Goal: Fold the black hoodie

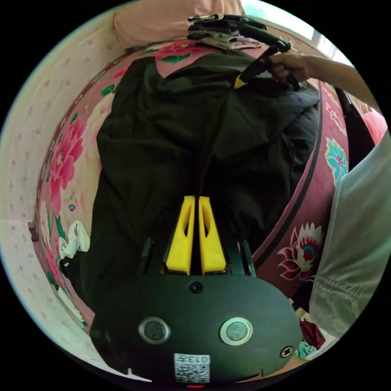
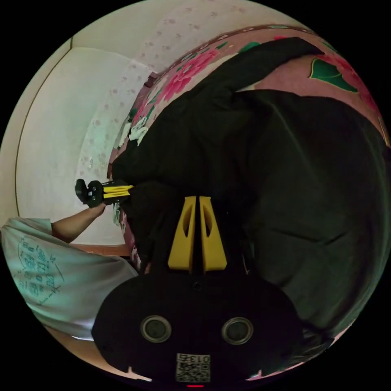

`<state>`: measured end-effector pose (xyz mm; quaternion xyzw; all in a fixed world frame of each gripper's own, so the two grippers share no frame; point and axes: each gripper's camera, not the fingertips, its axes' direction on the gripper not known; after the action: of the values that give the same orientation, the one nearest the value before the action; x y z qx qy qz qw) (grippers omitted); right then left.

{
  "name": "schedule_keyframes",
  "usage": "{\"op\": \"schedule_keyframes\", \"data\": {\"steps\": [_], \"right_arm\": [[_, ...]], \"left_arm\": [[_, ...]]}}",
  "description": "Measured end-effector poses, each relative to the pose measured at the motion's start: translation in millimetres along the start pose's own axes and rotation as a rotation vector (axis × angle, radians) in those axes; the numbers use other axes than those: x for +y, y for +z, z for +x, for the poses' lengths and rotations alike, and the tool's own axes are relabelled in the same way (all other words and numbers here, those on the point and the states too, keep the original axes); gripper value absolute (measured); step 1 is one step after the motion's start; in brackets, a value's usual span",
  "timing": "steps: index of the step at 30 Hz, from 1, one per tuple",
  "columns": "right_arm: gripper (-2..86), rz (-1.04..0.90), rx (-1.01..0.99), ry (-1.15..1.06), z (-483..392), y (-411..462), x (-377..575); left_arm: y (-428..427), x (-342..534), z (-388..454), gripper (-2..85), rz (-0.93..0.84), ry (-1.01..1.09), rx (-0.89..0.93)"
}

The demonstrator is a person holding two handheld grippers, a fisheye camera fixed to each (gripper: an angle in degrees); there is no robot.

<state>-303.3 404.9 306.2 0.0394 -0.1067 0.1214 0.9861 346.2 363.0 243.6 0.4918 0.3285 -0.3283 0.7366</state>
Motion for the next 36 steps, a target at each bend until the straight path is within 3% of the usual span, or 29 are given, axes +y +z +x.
{"op": "schedule_keyframes", "data": {"steps": [3, 6, 9, 13, 17, 21, 23, 27, 29, 31, 33, 36], "right_arm": [[0.7, 0.089, -0.021, -0.001, -1, -26, 9], [0.5, 0.252, 0.126, -0.031, -26, -103, 40], [0.3, 0.346, 0.461, -0.088, -76, -155, 85], [0.0, 0.223, 0.664, -0.140, -131, -125, 121], [-0.1, 0.105, 0.887, -0.151, -152, -50, 135], [-0.1, -0.063, 0.901, -0.095, -120, 6, 130], [-0.1, 0.096, 0.824, -0.041, -108, 2, 139], [-0.1, 0.074, 0.646, 0.107, -97, -27, 124], [0.0, 0.255, 0.696, 0.060, -130, -55, 121], [0.1, 0.315, 0.689, 0.005, -153, -58, 109], [0.1, 0.347, 0.645, -0.088, -175, -45, 91], [0.1, 0.244, 0.645, -0.243, -195, 9, 54]], "left_arm": [[-7, 14, -4, 0.4, -0.040, 0.006, -0.019], [-33, 33, -13, 0.4, 0.010, -0.094, -0.064], [-60, 26, -4, 0.1, 0.096, -0.136, -0.199], [-70, -16, 40, -0.2, 0.209, 0.028, -0.229], [-34, -61, 78, -0.3, 0.092, 0.215, -0.279], [6, -62, 83, -0.3, -0.006, 0.259, -0.276], [11, -50, 83, -0.3, 0.066, 0.273, -0.309], [3, -62, 73, -0.4, -0.023, 0.214, -0.282], [-25, -64, 61, -0.4, 0.068, 0.124, -0.290], [-42, -64, 55, -0.4, 0.155, 0.075, -0.311], [-40, -69, 52, -0.4, 0.133, 0.067, -0.337], [-6, -76, 40, -0.3, -0.047, 0.080, -0.340]]}}
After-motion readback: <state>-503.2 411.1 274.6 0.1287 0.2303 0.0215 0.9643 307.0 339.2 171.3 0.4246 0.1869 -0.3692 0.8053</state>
